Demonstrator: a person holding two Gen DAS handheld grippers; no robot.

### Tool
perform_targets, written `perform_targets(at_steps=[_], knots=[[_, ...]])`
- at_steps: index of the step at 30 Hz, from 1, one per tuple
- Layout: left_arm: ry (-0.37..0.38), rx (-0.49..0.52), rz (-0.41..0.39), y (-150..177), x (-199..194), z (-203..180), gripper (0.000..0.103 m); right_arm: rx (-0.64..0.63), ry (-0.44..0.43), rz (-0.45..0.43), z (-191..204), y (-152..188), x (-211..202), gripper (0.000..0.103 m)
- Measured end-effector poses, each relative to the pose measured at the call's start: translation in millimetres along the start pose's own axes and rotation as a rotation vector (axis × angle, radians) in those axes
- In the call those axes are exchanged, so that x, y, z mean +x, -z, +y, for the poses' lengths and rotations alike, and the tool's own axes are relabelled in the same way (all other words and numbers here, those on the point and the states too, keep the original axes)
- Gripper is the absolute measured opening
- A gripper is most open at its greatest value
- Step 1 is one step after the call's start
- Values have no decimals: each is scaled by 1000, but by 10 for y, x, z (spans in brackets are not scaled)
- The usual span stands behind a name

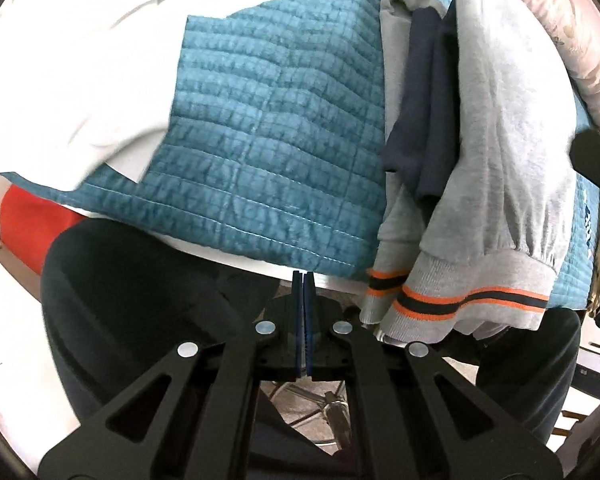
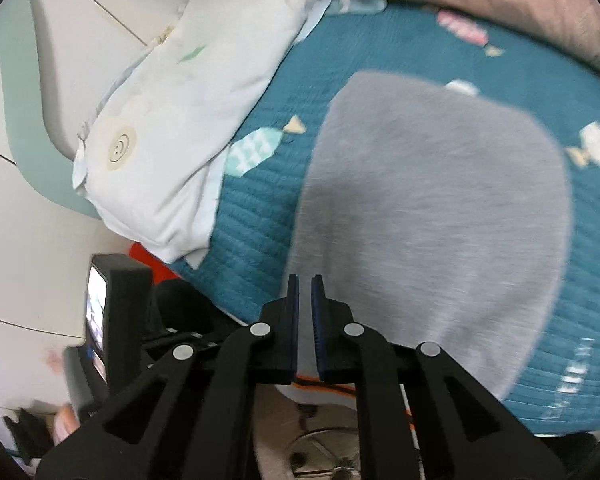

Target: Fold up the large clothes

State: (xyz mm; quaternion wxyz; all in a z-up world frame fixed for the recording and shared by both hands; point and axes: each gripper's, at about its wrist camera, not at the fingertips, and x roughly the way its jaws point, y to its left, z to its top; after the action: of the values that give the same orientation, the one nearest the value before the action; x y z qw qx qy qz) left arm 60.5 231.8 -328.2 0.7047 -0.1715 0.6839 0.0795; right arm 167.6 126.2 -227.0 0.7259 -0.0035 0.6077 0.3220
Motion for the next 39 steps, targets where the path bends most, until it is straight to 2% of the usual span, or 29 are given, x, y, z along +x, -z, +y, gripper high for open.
perform_targets(at_steps=[2, 4, 6, 7, 8, 9, 10, 12, 13, 16, 17, 19, 21, 22, 23, 26, 29, 31, 33, 34, 35, 36, 38, 39], knots=[[-8, -2, -15, 98, -189, -22, 2, -8, 29, -1, -36, 93, -81, 10], [-10, -3, -30, 29, -249, -12, 3, -7, 29, 22, -66, 210, -55, 16], [-13, -11, -35, 25, -305, 10, 7, 18, -30, 87, -120, 309, 104, 16], [-13, -15, -39, 29, -330, 25, 13, 88, -113, 137, -202, 370, 277, 16], [-17, -20, -40, 16, -367, -39, 22, 122, -155, 153, -247, 400, 364, 16], [-24, -29, -42, 29, -386, -60, 27, 139, -186, 168, -269, 435, 492, 16], [-33, -34, -43, 19, -397, -53, 32, 149, -178, 196, -292, 480, 677, 16], [-42, -37, -45, -4, -408, -48, 32, 202, -180, 229, -362, 558, 942, 14], [-44, -40, -45, 13, -429, -32, 33, 233, -216, 229, -405, 597, 1017, 11], [-54, -43, -48, -136, -568, 48, 38, 241, -241, 214, -450, 619, 931, 11], [-57, -40, -50, -148, -574, 36, 38, 245, -243, 211, -463, 617, 874, 16], [-59, -29, -59, -193, -575, -40, 38, 250, -251, 176, -498, 603, 708, 17], [-67, 12, -83, -234, -648, -244, 38, 265, -266, 131, -547, 565, 557, 36], [-70, 28, -92, -261, -663, -301, 41, 302, -288, 94, -632, 548, 421, 58], [-64, 52, -106, -272, -700, -369, 49, 337, -298, 54, -725, 540, 307, 68], [-43, 112, -147, -342, -820, -592, 60, 398, -241, -58, -952, 426, -57, 80], [-44, 171, -188, -516, -899, -842, 63, 409, -152, -142, -1134, 279, -363, 84], [-19, 183, -198, -593, -859, -1010, 63, 408, -20, -190, -1247, 159, -539, 84], [17, 191, -219, -838, -898, -1171, 63, 388, 95, -216, -1357, 30, -663, 84], [27, 188, -231, -978, -916, -1229, 63, 378, 117, -218, -1371, -17, -662, 84], [30, 180, -237, -1056, -765, -1355, 63, 371, 134, -217, -1379, -71, -643, 82], [42, 174, -244, -1180, -755, -1385, 63, 371, 142, -216, -1425, -125, -640, 76], [76, 165, -256, -1412, -687, -1427, 63, 362, 150, -191, -1491, -263, -579, 38], [95, 153, -251, -1540, -633, -1437, 63, 348, 147, -174, -1526, -319, -534, 29]])
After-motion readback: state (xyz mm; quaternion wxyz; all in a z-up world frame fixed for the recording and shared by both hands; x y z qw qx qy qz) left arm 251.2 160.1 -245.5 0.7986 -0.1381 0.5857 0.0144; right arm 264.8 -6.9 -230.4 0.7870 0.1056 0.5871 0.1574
